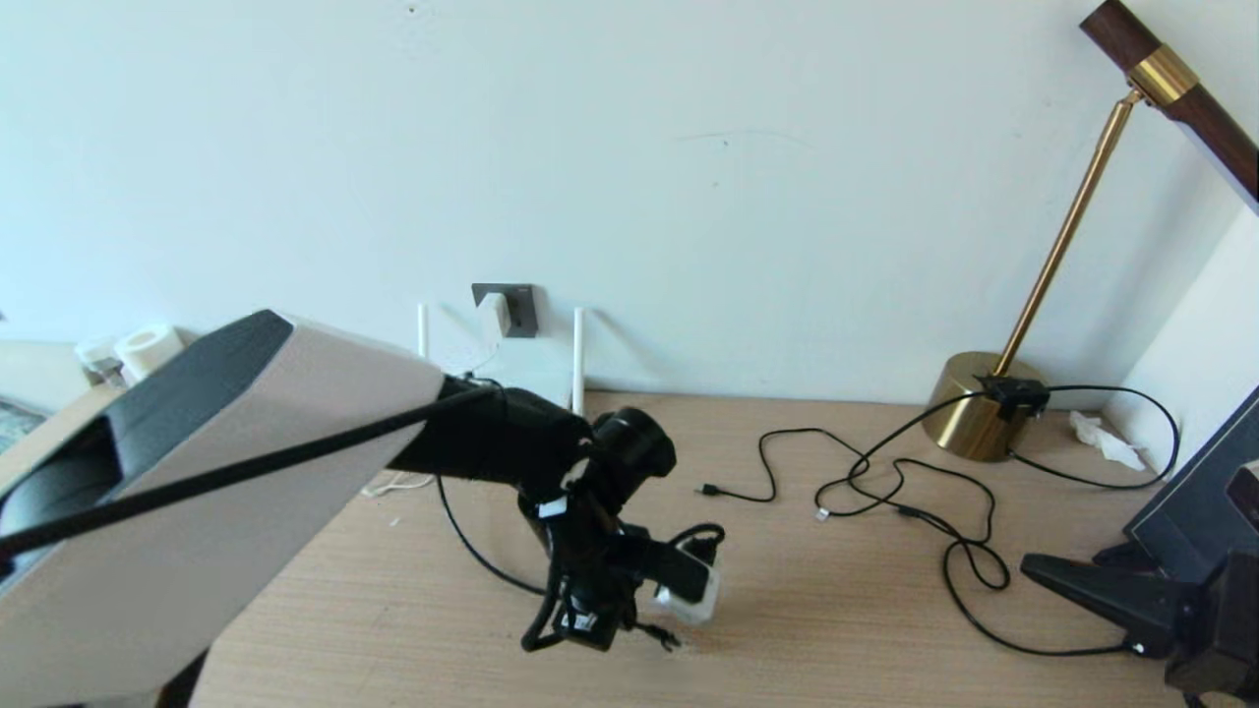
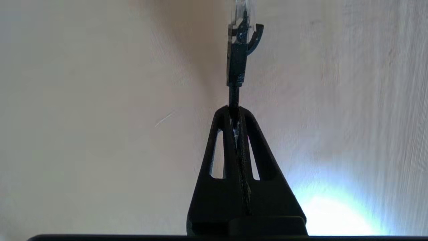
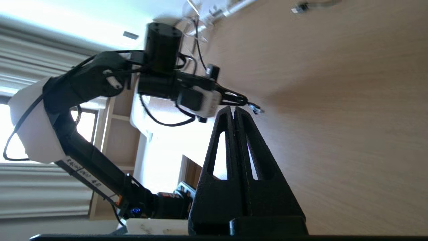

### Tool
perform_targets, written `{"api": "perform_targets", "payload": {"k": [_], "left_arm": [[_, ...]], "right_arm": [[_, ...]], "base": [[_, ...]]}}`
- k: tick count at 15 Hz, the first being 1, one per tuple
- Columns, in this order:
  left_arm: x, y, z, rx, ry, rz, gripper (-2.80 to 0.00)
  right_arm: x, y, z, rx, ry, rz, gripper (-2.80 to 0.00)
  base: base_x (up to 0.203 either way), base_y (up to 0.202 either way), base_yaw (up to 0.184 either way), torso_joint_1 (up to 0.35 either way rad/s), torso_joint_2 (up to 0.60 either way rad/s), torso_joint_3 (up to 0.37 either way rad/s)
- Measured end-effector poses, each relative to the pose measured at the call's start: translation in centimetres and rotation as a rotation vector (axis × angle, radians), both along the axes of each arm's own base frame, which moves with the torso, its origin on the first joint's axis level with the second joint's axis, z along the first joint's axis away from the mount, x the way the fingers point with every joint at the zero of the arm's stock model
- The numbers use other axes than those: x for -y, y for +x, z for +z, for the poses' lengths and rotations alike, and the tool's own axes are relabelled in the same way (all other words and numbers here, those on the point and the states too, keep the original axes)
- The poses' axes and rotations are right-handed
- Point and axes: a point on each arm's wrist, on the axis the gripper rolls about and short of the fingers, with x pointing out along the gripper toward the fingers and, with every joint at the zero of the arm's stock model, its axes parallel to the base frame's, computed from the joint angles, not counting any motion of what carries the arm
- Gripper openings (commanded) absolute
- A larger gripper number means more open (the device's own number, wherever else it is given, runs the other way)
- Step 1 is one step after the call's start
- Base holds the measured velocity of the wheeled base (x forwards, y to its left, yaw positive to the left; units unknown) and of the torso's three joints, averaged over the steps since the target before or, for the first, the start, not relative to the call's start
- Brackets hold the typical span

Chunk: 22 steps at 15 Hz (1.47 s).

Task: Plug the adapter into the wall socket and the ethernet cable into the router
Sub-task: Hand it to the other hand

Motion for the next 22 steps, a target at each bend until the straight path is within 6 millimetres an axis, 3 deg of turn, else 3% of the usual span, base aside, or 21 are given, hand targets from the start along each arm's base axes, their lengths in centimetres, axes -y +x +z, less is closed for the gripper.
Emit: {"api": "perform_targets", "payload": {"k": [4, 7, 10, 15, 19, 20, 22], "left_arm": [[0.1, -0.1, 9.9, 0.117, -0.200, 0.039, -2.80], [-0.2, -1.6, 15.1, 0.200, -0.363, 0.053, -2.80], [1.4, -3.0, 17.0, 0.298, -0.458, 0.001, -2.80], [4.1, -5.7, 17.6, 0.375, -0.467, -0.048, -2.80], [4.5, -7.9, 18.5, 0.411, -0.458, -0.069, -2.80], [4.4, -8.4, 18.9, 0.416, -0.461, -0.074, -2.80], [4.1, -9.2, 19.2, 0.422, -0.464, -0.082, -2.80]], "right_arm": [[-0.2, 0.6, 3.1, 0.067, 0.041, 0.049, -2.80], [-0.3, 0.5, 6.0, 0.023, 0.084, 0.112, -2.80], [-0.3, -0.2, 6.8, 0.002, 0.096, 0.120, -2.80], [-0.3, -1.3, 5.9, -0.059, 0.144, 0.117, -2.80], [-0.7, -0.4, 5.8, -0.087, 0.147, 0.201, -2.80], [-0.9, 0.1, 5.8, -0.079, 0.132, 0.219, 0.00], [-1.6, 1.0, 5.7, -0.043, 0.089, 0.275, 0.00]], "base": [[0.000, 0.000, 0.000, 0.000, 0.00, 0.000], [0.000, 0.000, 0.000, 0.000, 0.00, 0.000], [0.000, 0.000, 0.000, 0.000, 0.00, 0.000], [0.000, 0.000, 0.000, 0.000, 0.00, 0.000], [0.000, 0.000, 0.000, 0.000, 0.00, 0.000], [0.000, 0.000, 0.000, 0.000, 0.00, 0.000], [0.000, 0.000, 0.000, 0.000, 0.00, 0.000]]}}
